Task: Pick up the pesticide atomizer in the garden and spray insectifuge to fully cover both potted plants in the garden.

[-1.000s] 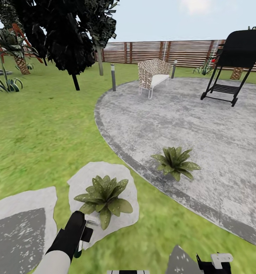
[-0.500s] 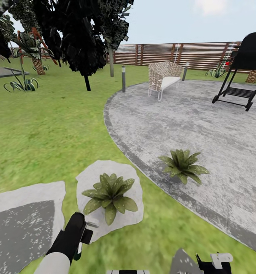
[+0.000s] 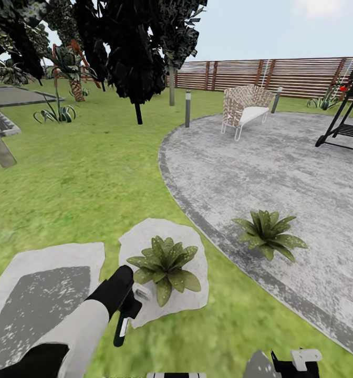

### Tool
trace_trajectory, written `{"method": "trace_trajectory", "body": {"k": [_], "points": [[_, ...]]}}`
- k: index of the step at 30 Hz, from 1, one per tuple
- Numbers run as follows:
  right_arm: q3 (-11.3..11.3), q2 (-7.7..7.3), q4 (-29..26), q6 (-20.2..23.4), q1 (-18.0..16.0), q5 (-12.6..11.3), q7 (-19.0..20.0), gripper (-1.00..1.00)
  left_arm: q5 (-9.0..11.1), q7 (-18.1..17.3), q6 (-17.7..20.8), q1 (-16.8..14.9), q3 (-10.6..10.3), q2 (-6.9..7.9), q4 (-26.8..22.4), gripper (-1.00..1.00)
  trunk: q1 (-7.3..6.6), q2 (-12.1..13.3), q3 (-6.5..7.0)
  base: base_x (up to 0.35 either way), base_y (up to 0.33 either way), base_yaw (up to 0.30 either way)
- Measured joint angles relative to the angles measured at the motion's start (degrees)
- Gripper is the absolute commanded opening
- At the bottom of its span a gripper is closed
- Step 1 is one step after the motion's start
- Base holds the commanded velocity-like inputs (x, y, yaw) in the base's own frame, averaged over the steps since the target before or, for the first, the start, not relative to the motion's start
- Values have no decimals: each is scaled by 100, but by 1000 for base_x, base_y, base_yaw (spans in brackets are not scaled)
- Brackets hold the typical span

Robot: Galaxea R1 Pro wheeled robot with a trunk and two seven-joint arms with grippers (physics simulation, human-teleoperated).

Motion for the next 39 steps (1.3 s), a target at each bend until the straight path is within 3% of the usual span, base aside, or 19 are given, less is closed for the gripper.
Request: {"method": "trace_trajectory", "body": {"k": [10,17,29,31,33,39], "points": [[0,-6,-10,-6,0,1,0,100,-19,1,-8,-136,-11,108,120,-100,3,0,0,-115,-174,2],[0,-5,-9,-5,-1,2,0,100,-36,-1,-13,-141,-7,158,116,-100,1,0,0,-271,-77,231],[-1,-6,-11,-7,0,2,0,100,-25,0,-5,-177,10,157,103,-100,-2,0,0,84,-255,49],[1,-6,-8,-6,0,2,0,100,-23,-1,-2,-260,9,163,97,-100,-3,0,1,237,-200,159],[0,-4,-5,-5,-1,1,-5,100,-9,-4,1,-535,5,164,177,-100,-3,0,1,202,-229,253],[0,-5,-4,-6,-1,2,-3,100,3,-11,5,-703,-4,157,221,-100,0,0,0,36,-287,274]]}}
